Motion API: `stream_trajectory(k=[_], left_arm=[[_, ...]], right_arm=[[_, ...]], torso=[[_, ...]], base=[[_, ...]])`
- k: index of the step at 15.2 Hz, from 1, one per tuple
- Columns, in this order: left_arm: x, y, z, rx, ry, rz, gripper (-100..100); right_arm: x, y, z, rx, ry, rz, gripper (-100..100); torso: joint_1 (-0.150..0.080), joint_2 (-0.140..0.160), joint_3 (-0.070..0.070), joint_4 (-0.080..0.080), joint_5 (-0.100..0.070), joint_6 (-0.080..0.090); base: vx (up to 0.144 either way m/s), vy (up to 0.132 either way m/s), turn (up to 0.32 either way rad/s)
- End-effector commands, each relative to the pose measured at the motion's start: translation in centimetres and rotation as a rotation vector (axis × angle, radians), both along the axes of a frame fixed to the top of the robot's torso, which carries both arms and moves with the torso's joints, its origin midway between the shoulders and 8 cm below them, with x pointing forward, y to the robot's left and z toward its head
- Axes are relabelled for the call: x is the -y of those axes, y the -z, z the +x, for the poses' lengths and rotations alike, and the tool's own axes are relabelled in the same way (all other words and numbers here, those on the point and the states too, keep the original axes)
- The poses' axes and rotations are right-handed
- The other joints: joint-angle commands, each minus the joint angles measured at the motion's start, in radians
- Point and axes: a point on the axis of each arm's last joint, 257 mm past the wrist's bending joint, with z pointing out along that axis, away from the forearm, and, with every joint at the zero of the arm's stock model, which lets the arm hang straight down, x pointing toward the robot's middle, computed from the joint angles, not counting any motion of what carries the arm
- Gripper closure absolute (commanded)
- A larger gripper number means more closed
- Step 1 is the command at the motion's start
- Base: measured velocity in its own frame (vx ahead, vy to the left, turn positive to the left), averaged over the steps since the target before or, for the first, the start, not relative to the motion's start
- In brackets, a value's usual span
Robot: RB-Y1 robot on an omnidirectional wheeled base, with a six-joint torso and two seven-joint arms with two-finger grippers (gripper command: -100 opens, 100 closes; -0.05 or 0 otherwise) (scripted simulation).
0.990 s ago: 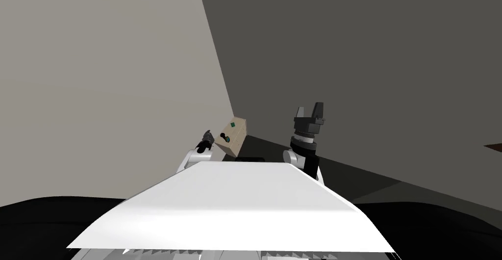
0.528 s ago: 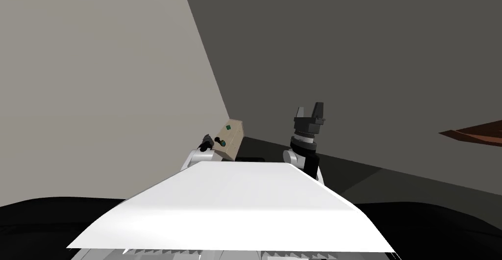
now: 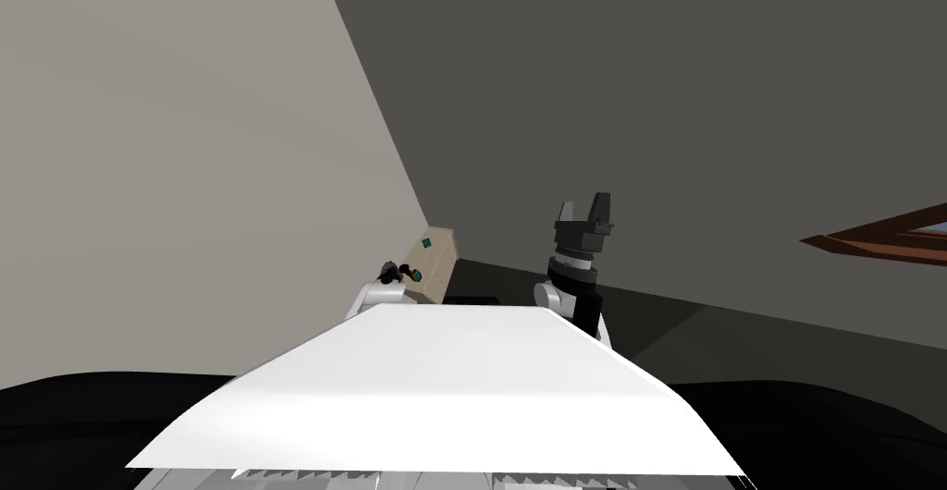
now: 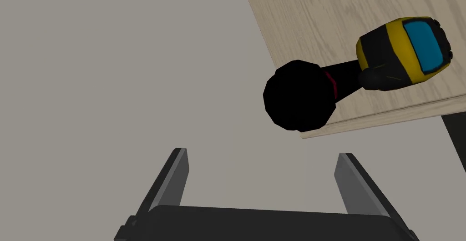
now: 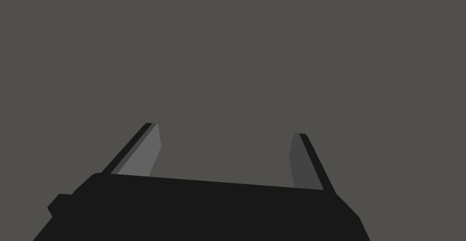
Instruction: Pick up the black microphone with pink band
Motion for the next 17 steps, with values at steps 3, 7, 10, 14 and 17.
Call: stream_trajectory(k=[3,7,10,14,17], left_arm=[[0.0,1.2,-1.3,-0.038,-0.06,-0.03,-100],[0.3,2.8,-3.1,-0.088,-0.141,-0.073,-100],[0.4,3.3,-2.8,-0.086,-0.132,-0.073,-100],[0.2,4.3,-2.4,-0.085,-0.12,-0.072,-100],[0.2,4.1,-2.5,-0.085,-0.123,-0.072,100]], right_arm=[[0.0,0.0,0.0,0.0,0.0,0.0,0],[0.0,0.0,0.0,0.0,0.0,0.0,0],[0.0,0.0,0.0,0.0,0.0,0.0,0],[0.0,0.0,0.0,0.0,0.0,0.0,0],[0.0,0.0,0.0,0.0,0.0,0.0,0]], torso=[[0.0,0.0,0.0,0.0,0.0,0.0],[0.0,0.0,0.0,0.0,0.0,0.0],[0.001,0.0,0.0,0.0,0.0,0.0],[0.001,0.0,0.0,0.0,0.0,0.0],[0.0,0.002,0.001,0.0,0.0,0.0]], base=[[0.043,0.01,-0.07],[0.044,0.015,-0.088],[0.031,0.018,-0.01],[0.034,0.019,0.06],[0.01,0.004,0.004]])
